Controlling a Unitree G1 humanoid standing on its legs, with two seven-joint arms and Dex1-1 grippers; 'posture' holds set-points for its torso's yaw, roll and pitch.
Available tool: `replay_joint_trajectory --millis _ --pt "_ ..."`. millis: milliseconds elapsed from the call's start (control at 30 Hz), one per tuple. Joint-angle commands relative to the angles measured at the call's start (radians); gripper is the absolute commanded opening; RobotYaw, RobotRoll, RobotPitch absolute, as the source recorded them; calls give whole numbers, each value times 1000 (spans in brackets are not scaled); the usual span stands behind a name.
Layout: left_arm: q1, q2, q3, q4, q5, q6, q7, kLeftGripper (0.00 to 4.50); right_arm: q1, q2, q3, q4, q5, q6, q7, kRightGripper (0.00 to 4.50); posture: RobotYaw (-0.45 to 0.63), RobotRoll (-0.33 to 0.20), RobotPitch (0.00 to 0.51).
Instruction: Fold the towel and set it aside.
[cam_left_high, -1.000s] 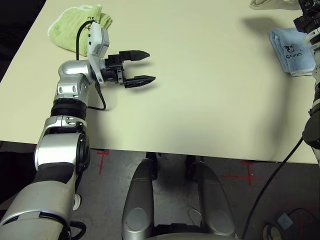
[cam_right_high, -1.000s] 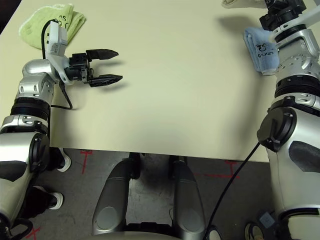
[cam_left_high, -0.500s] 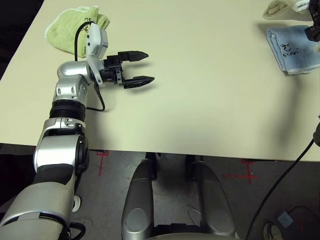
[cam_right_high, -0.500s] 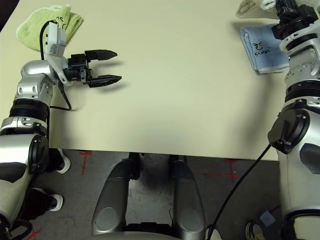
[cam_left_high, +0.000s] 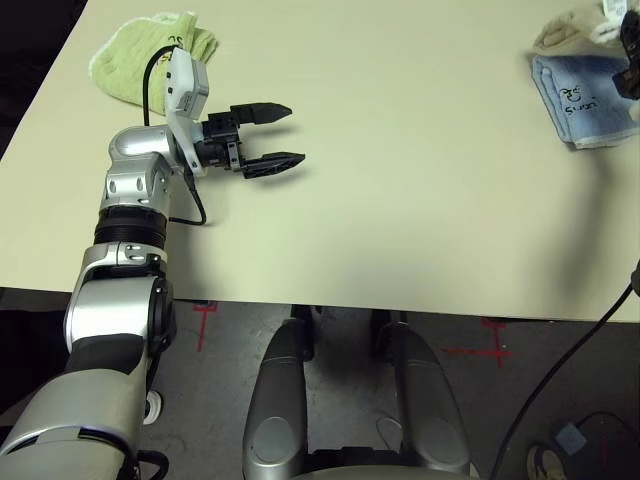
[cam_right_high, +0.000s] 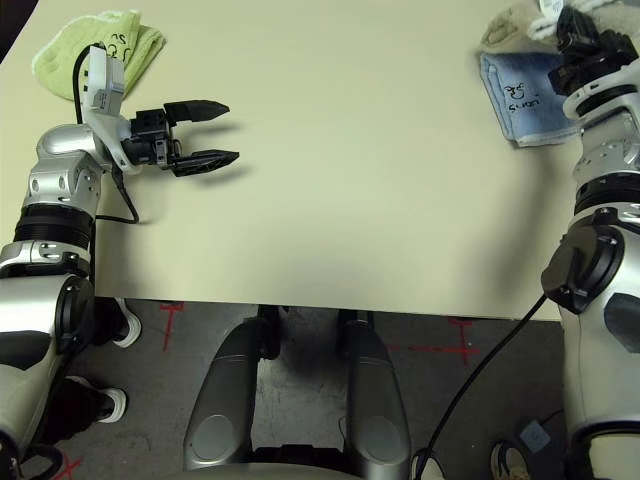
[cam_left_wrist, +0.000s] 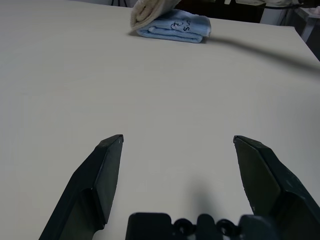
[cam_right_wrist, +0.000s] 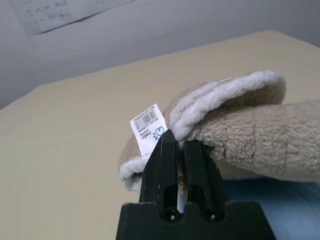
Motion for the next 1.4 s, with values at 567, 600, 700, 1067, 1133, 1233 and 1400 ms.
replay_joint_trajectory --millis 567,600,700,1067,1133,1233,1400 --pt "-40 -18 -23 59 9 -30 -14 4500 88 -117 -47 -60 45 156 64 13 21 0 400" --pt "-45 -19 -23 66 9 -34 -15 4500 102 -111 -48 -71 50 173 66 13 20 0 400" --pt "-56 -24 -23 81 12 -44 -16 4500 139 -91 -46 -114 66 230 68 13 19 0 400" --pt "-67 -28 -26 101 13 -60 -22 4500 261 -117 -95 -326 202 587 53 13 11 0 390" --pt "-67 -29 -26 101 12 -60 -22 4500 282 -130 -98 -367 226 703 40 13 11 0 390" --pt "-61 -31 -25 92 8 -56 -22 4500 317 -160 -102 -416 255 885 -13 941 7 0 386" --pt "-62 -29 -24 89 7 -55 -23 4500 370 -212 -136 -460 297 1057 -44 2832 13 0 384"
